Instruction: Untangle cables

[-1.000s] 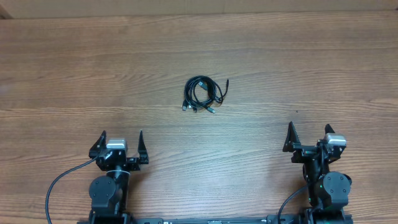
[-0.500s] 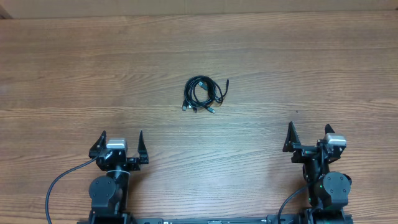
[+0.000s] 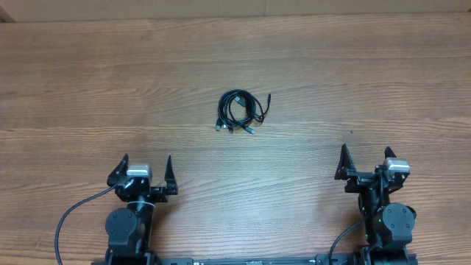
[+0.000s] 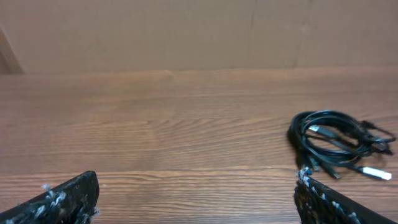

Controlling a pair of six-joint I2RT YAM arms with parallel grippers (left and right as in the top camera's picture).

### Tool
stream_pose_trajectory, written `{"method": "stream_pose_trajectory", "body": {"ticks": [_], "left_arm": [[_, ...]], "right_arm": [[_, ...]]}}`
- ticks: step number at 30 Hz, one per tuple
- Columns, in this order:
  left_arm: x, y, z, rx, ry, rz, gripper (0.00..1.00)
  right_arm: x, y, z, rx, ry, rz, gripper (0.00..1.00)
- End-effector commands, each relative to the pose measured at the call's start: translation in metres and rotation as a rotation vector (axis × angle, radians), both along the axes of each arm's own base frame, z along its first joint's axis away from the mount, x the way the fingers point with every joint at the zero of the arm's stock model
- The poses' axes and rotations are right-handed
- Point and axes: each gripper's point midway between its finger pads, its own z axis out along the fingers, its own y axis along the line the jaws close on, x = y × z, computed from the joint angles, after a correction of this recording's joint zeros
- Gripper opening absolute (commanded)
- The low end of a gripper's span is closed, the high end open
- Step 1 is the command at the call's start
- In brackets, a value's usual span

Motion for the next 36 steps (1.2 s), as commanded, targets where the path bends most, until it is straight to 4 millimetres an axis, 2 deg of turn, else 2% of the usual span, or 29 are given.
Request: {"method": "stream_pose_trajectory", "body": {"ticks": [1, 3, 7, 11, 14, 19, 22, 25, 27, 31, 36], "left_arm": [[0.000, -0.003, 0.000, -0.103, 0.002, -0.008, 1.00], [0.000, -0.006, 0.000, -0.170, 0.002, -0.017, 1.00], [-0.004, -0.025, 0.003, -0.169, 0.024, -0.128, 1.00], [-0.013, -0.021, 0.009, -0.171, 0.105, -0.097, 1.00], [-0.019, -0.014, 0.029, -0.157, 0.113, -0.058, 1.00], [-0.021, -0.014, 0.067, -0.152, 0.068, -0.063, 1.00], [-0.019, -0.014, 0.076, -0.146, 0.080, -0.064, 1.00], [-0.017, -0.015, 0.074, -0.118, 0.142, -0.068, 1.00], [-0.016, -0.020, 0.071, -0.086, 0.180, -0.104, 1.00], [-0.016, -0.049, 0.070, 0.028, 0.194, -0.313, 1.00], [-0.019, -0.069, 0.082, 0.018, 0.145, -0.435, 1.00]], "right_arm": [[0.000, 0.000, -0.003, -0.007, 0.000, 0.001, 1.00], [0.000, 0.000, -0.003, -0.007, 0.000, 0.001, 1.00], [0.000, 0.000, -0.003, -0.007, 0.000, 0.001, 1.00], [0.000, 0.000, -0.003, -0.007, 0.000, 0.001, 1.00], [0.000, 0.000, -0.003, -0.007, 0.000, 0.001, 1.00], [0.000, 0.000, -0.002, -0.007, -0.001, 0.001, 1.00], [0.000, 0.001, -0.002, -0.006, -0.001, 0.010, 1.00], [-0.001, 0.024, -0.004, 0.067, 0.007, 0.136, 1.00], [-0.001, 0.028, 0.001, 0.079, -0.011, 0.162, 1.00], [-0.005, 0.051, 0.001, 0.112, -0.002, 0.295, 1.00], [-0.011, 0.066, 0.005, 0.112, 0.006, 0.386, 1.00]]}}
